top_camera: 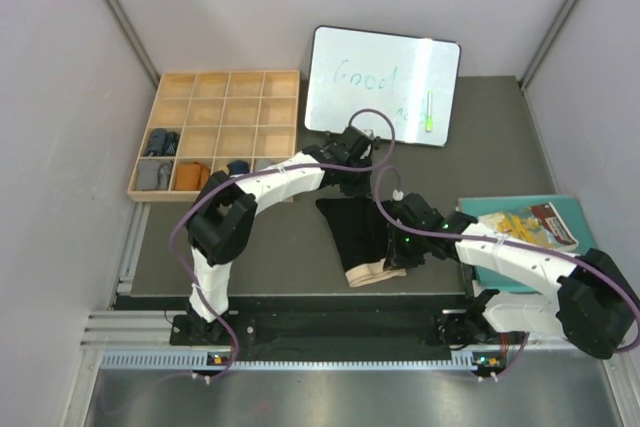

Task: Roll the underwear
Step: Fold the underwear at the center of the board.

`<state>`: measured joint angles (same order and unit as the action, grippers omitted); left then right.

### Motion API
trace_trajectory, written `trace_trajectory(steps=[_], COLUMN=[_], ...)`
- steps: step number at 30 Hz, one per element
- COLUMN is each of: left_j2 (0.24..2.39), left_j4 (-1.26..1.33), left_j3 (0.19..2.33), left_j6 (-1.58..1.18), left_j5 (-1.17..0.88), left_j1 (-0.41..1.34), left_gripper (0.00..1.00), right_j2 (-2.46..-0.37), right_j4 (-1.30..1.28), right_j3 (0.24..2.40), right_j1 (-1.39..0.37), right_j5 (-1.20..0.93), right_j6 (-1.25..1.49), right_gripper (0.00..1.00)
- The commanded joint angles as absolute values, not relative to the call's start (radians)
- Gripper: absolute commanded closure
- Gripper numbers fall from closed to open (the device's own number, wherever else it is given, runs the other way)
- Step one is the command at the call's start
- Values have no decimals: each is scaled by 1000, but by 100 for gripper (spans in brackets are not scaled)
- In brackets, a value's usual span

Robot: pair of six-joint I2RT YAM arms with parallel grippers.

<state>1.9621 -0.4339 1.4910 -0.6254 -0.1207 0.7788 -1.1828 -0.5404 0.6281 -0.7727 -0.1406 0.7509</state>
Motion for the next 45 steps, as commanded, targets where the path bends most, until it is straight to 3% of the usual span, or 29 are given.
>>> trace_trajectory(steps=[1, 37, 38, 40, 42, 45], left_j2=[2009, 2178, 2180, 2178, 2169, 2142], left_j4=[-448, -463, -460, -451, -443, -405], left_j3=[1578, 1752, 1753, 1756, 1759, 1749], left_j6=[-603, -584, -583, -583, -586, -586], left_j5=[-130, -132, -140, -155, -172, -189], left_j1=[801, 865, 868, 868, 873, 880], left_gripper=[100, 100, 100, 95, 78, 56], right_j2=[-1143, -1094, -1092, -1082, -1068, -1034], right_j4=[-564, -623, -626, -649, -679, -692], right_j3=[603, 531, 531, 543, 570, 594], right_j1=[-730, -686, -686, -686, -683, -652], right_j5=[-121, -54, -52, -48, -31, -38], right_j6=[736, 770, 772, 772, 769, 759], right_gripper=[100, 100, 98, 79, 62, 50])
